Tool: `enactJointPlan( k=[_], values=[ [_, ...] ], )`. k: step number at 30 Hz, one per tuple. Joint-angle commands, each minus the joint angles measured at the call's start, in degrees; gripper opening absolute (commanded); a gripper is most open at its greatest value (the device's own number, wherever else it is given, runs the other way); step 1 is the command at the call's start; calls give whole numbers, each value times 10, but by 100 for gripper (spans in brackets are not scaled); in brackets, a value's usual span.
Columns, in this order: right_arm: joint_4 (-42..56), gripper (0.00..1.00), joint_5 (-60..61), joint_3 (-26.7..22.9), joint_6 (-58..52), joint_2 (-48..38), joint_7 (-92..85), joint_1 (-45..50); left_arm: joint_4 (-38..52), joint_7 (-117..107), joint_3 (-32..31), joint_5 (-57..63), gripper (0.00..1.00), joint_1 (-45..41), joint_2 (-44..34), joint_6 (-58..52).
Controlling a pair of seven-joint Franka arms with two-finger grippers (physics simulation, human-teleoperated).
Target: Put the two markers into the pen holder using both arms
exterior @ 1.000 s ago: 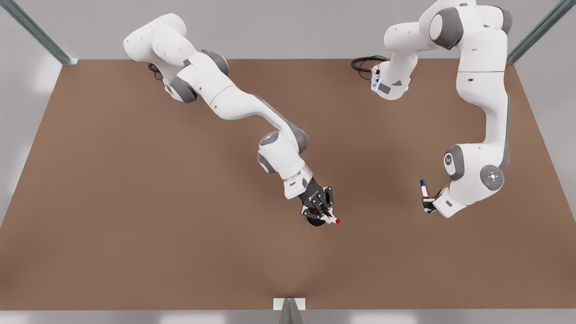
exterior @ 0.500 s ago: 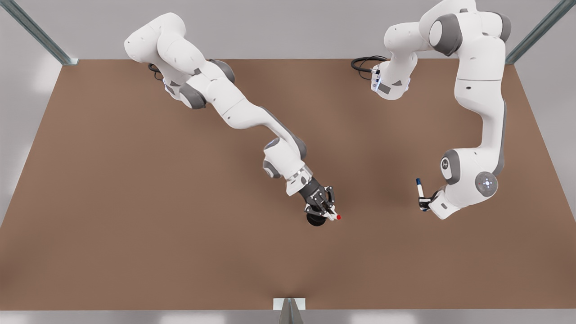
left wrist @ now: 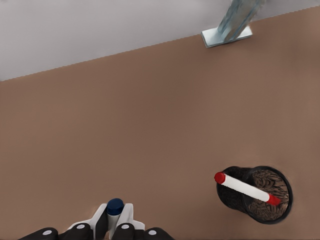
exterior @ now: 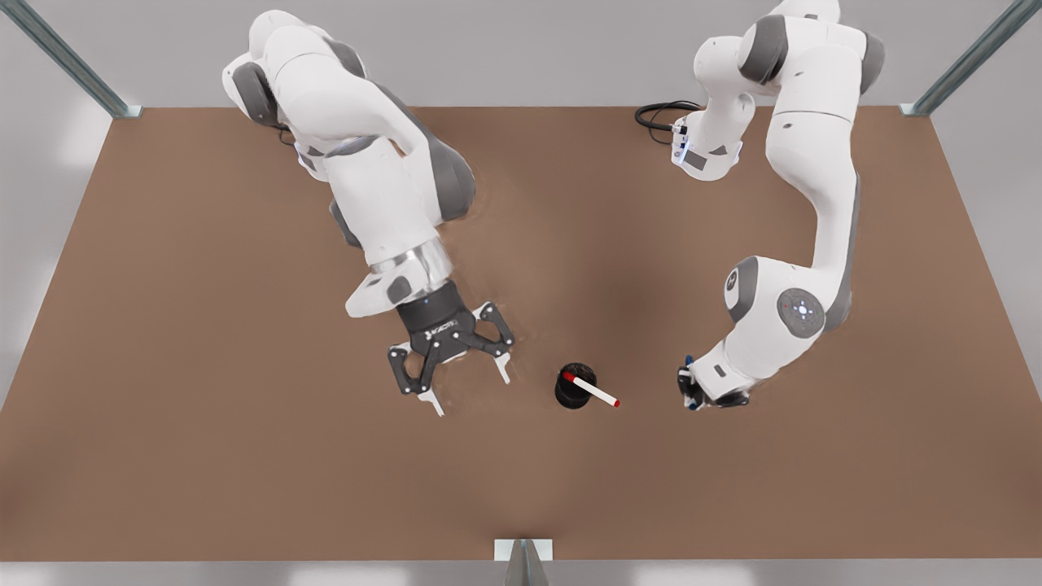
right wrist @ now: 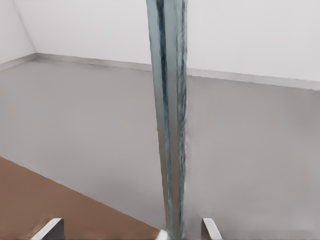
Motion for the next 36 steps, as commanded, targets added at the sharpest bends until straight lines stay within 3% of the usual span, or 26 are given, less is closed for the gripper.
enactJointPlan(
  k=[1, 3, 4, 6, 7, 10, 15, 19, 31, 32, 33, 36],
  values=[
    [-8, 100, 24, -2, -518, -47, 12, -64, 39, -102, -36, -96, 21, -11, 5, -1],
    [-225, 100, 15, 1, -453, -172, -265, -160, 43, -98, -78, -124, 21, -15, -3, 11],
    [-248, 100, 17, 1, -446, -195, -287, -184, 42, -98, -92, -125, 21, -15, -5, 27],
    [-343, 100, 16, 16, -436, -245, -286, -230, 36, -77, -113, -124, 21, -23, -8, 76],
    [-354, 100, 15, 18, -422, -254, -173, -235, 4, 7, -114, -125, 21, -23, -5, 135],
    [-422, 100, -1, 25, -341, -288, -88, -236, -43, 72, -113, -125, 21, -23, -1, 225],
    [-415, 100, -4, 34, -309, -270, -81, -247, -36, 80, -113, -124, 21, -28, 28, 311],
    [-415, 100, -5, 57, -305, -270, -80, -272, -30, 90, -110, -96, 21, -22, 31, 317],
    [-405, 100, -3, 50, -308, -263, -90, -272, -84, 126, -108, -96, 21, -23, 46, 317],
    [-405, 100, -4, 50, -308, -263, -90, -272, -83, 128, -108, -96, 93, -28, 50, 317],
    [-404, 100, -4, 50, -308, -263, -90, -272, -83, 123, -109, -96, 100, -29, 50, 317],
    [-399, 100, -5, 52, -313, -263, -90, -272, -82, 121, -109, -97, 100, -29, 46, 316]
  ],
)
